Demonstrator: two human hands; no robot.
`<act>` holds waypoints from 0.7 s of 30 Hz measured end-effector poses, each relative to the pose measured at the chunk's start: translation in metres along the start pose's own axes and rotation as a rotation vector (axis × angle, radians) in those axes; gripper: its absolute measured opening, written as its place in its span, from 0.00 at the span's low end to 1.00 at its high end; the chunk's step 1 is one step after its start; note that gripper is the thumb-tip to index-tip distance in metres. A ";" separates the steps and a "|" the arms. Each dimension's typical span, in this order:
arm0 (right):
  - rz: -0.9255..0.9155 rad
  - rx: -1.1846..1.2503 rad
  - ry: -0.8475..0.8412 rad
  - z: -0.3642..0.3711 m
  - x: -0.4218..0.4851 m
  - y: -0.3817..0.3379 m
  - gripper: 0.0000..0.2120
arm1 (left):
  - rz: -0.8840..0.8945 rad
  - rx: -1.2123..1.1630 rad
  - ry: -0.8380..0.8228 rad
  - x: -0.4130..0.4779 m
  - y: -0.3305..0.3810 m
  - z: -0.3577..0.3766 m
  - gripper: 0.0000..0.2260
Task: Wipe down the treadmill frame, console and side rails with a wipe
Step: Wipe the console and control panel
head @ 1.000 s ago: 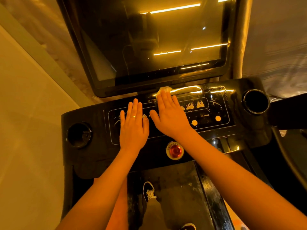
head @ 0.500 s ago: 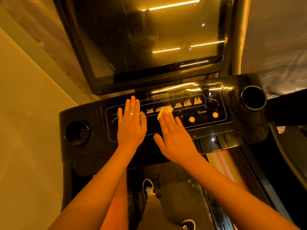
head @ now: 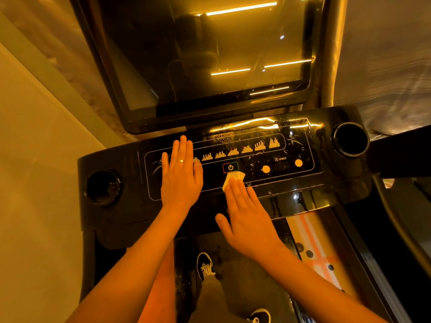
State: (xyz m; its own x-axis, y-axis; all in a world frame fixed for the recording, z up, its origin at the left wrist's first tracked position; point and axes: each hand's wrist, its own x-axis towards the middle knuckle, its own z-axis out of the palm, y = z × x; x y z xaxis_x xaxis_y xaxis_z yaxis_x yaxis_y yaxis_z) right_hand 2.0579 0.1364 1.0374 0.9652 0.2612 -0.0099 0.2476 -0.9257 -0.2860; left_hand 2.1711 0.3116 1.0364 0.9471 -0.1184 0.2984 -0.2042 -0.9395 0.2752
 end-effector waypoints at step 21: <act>-0.026 -0.007 0.047 -0.014 0.027 0.015 0.33 | 0.007 0.008 0.000 0.000 -0.002 0.002 0.25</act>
State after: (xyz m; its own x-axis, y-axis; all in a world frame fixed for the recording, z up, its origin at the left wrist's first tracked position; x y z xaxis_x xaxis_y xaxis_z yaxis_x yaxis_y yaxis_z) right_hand 2.0887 0.1252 1.0464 0.9614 0.2719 0.0424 0.2727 -0.9209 -0.2786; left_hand 2.1717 0.3126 1.0341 0.9456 -0.1251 0.3003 -0.2089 -0.9411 0.2658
